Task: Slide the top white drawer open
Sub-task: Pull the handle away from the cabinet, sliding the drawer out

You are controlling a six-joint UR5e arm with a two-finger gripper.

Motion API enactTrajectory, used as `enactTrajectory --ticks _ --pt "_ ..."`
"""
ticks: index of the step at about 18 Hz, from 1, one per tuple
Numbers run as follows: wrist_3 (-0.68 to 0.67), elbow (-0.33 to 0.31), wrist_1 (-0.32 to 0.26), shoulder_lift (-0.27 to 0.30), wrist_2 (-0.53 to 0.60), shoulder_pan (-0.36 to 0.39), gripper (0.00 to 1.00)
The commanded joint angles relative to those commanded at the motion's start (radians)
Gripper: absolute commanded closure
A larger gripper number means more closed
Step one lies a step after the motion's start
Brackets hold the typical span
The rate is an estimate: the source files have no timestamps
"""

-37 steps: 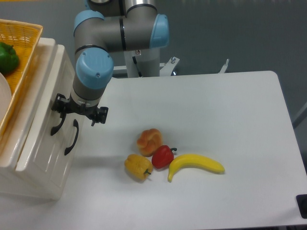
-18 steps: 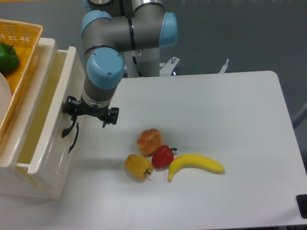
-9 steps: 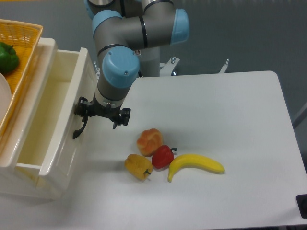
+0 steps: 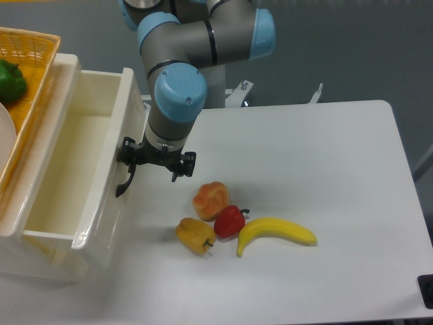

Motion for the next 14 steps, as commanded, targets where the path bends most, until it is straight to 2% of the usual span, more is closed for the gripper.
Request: enactTrajectory --ticks 14 --pt "0.065 0.028 0.000 -0.008 0.002 0.058 0.00"
